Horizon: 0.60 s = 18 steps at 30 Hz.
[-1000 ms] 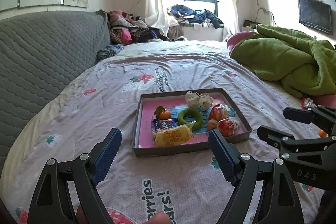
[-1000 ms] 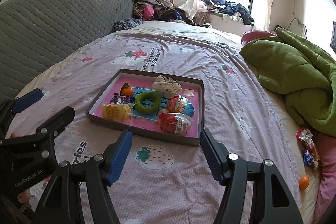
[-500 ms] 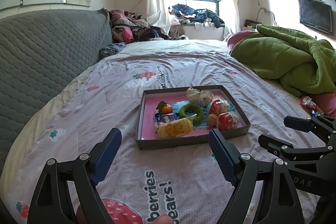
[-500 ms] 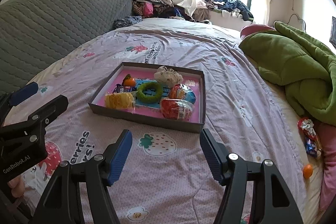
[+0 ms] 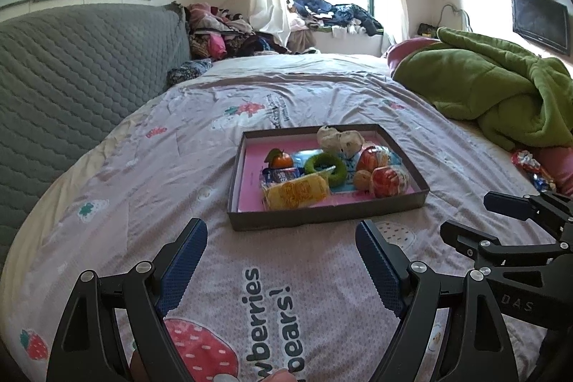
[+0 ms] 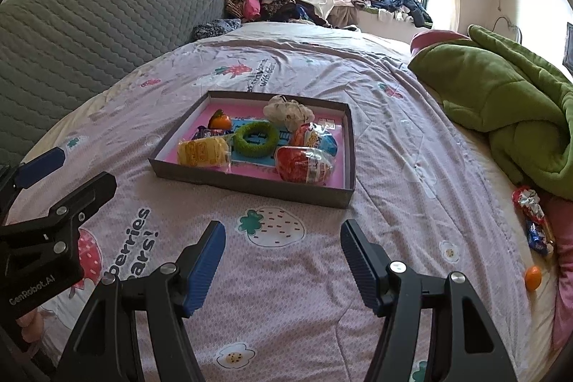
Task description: Organize objects
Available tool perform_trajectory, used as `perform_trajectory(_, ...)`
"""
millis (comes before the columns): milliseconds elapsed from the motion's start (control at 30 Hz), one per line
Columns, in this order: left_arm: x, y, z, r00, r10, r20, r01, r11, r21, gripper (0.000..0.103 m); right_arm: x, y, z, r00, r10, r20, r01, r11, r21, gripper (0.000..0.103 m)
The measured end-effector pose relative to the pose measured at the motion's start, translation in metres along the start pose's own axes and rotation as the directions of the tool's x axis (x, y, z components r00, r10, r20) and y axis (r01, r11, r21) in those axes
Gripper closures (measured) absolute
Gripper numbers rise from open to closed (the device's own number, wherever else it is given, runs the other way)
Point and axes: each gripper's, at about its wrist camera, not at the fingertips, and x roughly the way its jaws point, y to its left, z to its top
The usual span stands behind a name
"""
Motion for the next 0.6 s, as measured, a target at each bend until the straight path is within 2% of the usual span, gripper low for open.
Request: perform_trajectory(600, 0.015, -0.003, -0.017, 0.999, -0.024, -0.042, 0.023, 0.999, -0.024, 0.017, 0.021, 0.006, -0.020, 0.999, 0.004, -0.038, -0.004, 1.000, 0.007, 0.037)
